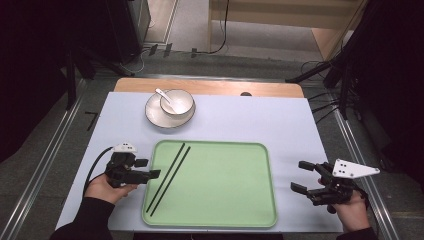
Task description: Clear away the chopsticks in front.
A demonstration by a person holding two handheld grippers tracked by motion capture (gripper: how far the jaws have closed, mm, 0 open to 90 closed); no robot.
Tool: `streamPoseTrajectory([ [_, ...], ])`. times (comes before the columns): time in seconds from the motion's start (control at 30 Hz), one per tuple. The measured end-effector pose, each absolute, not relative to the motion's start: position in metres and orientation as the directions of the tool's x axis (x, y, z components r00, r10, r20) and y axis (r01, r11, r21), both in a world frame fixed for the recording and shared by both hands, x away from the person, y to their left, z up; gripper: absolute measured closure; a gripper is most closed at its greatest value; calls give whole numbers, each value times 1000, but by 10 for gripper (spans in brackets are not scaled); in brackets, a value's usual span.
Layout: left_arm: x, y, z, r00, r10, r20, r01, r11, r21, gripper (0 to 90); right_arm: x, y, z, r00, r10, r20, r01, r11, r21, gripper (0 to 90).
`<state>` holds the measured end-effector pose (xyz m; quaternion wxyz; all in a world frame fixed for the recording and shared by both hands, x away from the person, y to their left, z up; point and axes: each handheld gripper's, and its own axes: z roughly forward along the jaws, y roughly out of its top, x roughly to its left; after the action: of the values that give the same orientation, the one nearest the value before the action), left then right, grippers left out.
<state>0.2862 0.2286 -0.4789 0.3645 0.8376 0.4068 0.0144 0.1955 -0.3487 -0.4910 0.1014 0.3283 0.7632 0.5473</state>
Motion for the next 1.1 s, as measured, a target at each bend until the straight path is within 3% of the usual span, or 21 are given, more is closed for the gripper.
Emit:
streamPoseTrajectory([
  [0.7,259,290,-458,750,638,-174,470,-328,819,266,193,-351,-490,-761,613,210,385,167,908,161],
  [1.1,247,307,-452,801,591,-92,343,-328,880,228,192,-352,-489,-759,617,206,377,159,913,161],
])
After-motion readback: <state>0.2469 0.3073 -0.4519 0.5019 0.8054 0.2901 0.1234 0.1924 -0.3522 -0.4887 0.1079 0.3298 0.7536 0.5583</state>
